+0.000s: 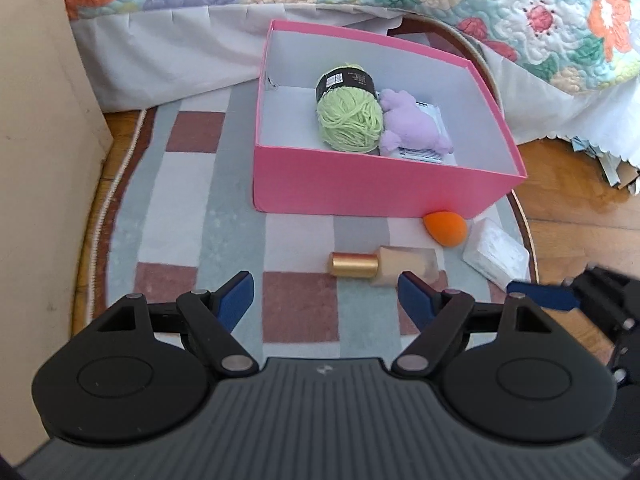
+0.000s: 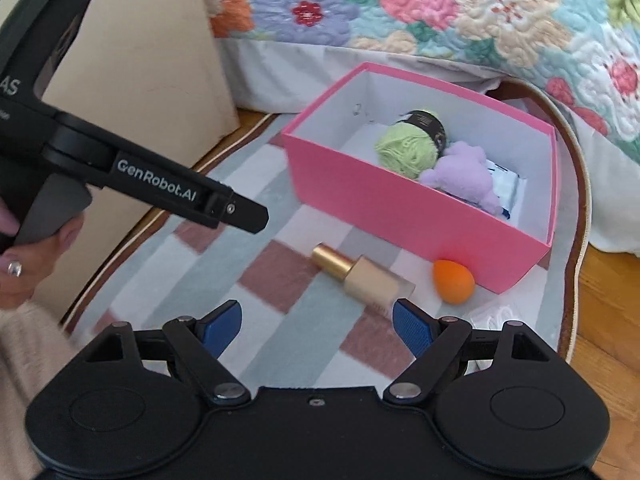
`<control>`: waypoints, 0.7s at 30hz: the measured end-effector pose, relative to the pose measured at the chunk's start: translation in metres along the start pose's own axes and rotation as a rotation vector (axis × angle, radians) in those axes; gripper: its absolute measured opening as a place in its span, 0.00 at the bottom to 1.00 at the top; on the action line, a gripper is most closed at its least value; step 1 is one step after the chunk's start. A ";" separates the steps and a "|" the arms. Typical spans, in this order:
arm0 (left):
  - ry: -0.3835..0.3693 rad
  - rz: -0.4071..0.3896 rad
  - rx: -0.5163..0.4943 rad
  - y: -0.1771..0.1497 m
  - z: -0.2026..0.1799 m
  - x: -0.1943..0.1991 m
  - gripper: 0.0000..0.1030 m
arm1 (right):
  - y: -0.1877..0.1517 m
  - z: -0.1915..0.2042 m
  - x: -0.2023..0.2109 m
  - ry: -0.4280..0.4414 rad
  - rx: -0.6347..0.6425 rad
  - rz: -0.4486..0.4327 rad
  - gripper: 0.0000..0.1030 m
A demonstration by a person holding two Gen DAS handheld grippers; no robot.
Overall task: Organize objects
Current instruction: 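Move the open left tool back toward the gold-capped foundation bottle, then close the left tool around the foundation bottle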
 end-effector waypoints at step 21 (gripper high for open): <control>-0.180 -0.040 0.114 -0.016 -0.008 -0.097 0.74 | -0.027 -0.041 -0.102 -0.117 -0.086 -0.114 0.83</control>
Point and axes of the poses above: each gripper's, at about its wrist camera, not at the fingertips, and x roughly against the way its jaws point, z to its left, y to its top, the point moved 10 cm from there along -x, roughly the way its jaws point
